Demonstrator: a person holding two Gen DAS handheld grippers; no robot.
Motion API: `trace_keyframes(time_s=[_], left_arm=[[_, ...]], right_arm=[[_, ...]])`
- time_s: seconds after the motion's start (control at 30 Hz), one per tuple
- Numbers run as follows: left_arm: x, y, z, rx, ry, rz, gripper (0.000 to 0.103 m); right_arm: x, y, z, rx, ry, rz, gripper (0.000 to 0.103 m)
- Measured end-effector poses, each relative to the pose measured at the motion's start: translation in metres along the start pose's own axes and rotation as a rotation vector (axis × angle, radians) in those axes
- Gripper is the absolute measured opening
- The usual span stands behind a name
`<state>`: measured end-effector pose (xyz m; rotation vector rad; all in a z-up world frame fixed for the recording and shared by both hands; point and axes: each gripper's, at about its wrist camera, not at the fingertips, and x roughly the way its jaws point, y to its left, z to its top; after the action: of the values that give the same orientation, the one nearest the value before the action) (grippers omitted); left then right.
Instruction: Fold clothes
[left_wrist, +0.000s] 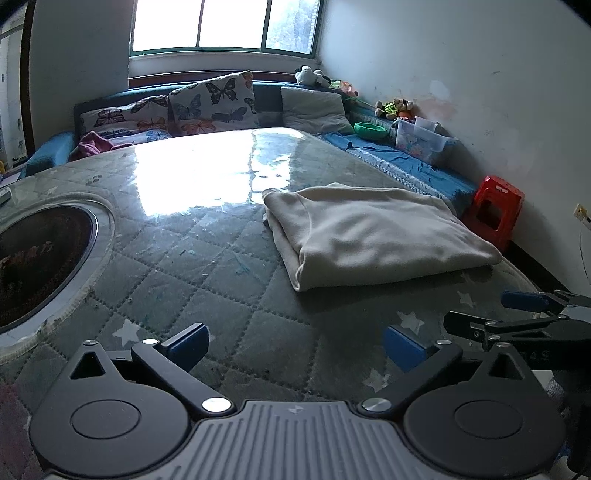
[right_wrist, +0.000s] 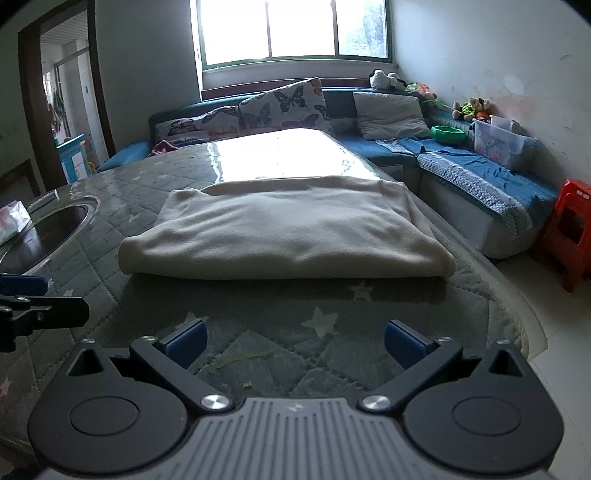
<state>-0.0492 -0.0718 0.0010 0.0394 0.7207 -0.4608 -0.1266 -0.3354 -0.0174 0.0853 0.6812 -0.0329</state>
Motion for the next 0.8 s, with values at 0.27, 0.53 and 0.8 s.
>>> trace_keyframes(time_s=[0.27,0.53,0.8], left_arm=[[-0.004,-0.004,-0.001,0.011,-0.008,0.007,0.103],[-0.007,-0.011,-0.005,0.030,-0.014,0.010,0.103],[-0.009,-0.014,-0.005,0.040,-0.018,0.006,0.103]], right_arm=[[-0.003,0.000,-0.004,0.008,0.005,0.004,0.103],[-0.005,0.003,-0.007,0.012,0.005,0.011,0.103],[-0.007,0.002,-0.008,0.018,0.000,0.007,0.103]])
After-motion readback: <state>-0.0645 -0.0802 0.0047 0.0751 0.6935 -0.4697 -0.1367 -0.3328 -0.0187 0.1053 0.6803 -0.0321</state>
